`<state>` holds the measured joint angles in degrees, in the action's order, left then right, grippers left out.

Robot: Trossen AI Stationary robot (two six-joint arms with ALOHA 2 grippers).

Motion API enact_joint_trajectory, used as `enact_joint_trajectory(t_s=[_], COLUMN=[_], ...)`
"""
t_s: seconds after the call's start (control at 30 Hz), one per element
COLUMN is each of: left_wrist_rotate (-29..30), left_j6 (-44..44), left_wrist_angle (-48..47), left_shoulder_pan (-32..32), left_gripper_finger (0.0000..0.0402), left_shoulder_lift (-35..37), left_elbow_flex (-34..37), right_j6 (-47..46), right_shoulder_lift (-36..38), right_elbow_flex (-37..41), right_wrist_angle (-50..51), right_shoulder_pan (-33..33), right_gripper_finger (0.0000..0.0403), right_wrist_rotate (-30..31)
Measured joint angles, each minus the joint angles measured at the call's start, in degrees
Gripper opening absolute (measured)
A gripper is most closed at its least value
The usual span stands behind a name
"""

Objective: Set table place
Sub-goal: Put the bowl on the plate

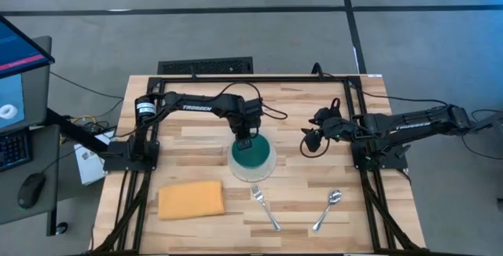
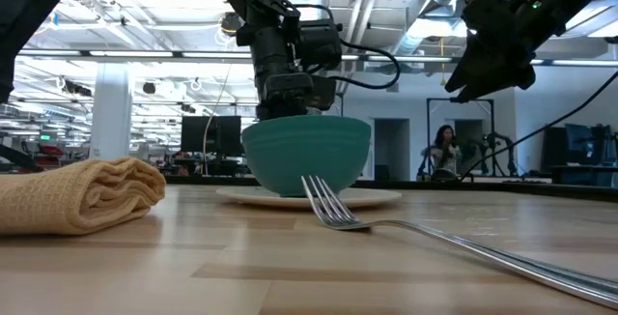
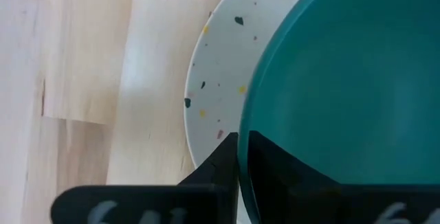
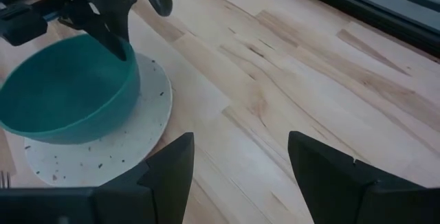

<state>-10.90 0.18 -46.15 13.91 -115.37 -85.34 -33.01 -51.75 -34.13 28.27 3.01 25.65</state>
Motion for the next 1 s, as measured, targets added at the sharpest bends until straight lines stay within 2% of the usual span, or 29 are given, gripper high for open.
enact_joint_trajectory(t_s=[0.13, 0.37, 0.73, 1.0], left_wrist_rotate=[0.58, 5.16, 5.25, 5.31], left_j6=[0.64, 0.25, 2.43, 2.34], left_wrist_angle=[-2.50, -4.18, -8.60, -8.44], left_shoulder_pan=[-0.06, -0.50, -0.79, -0.76], left_gripper_finger=[0.0021, 0.0021, 0.0021, 0.0024], left_shoulder_lift=[0.00, 0.00, 0.02, 0.02], left_elbow_flex=[-0.57, -3.59, -5.64, -5.64], right_j6=[0.00, 0.00, 0.00, 0.00], right_shoulder_lift=[0.00, 0.00, 0.00, 0.00], right_elbow_flex=[0.00, 0.00, 0.00, -0.02], right_wrist_angle=[0.00, 0.00, 0.00, 0.00], right_shoulder_pan=[0.00, -0.02, -0.02, -0.02], right_gripper_finger=[0.0260, 0.0260, 0.0260, 0.0260], right_wrist_rotate=[-0.04, -0.04, -0.05, -0.05])
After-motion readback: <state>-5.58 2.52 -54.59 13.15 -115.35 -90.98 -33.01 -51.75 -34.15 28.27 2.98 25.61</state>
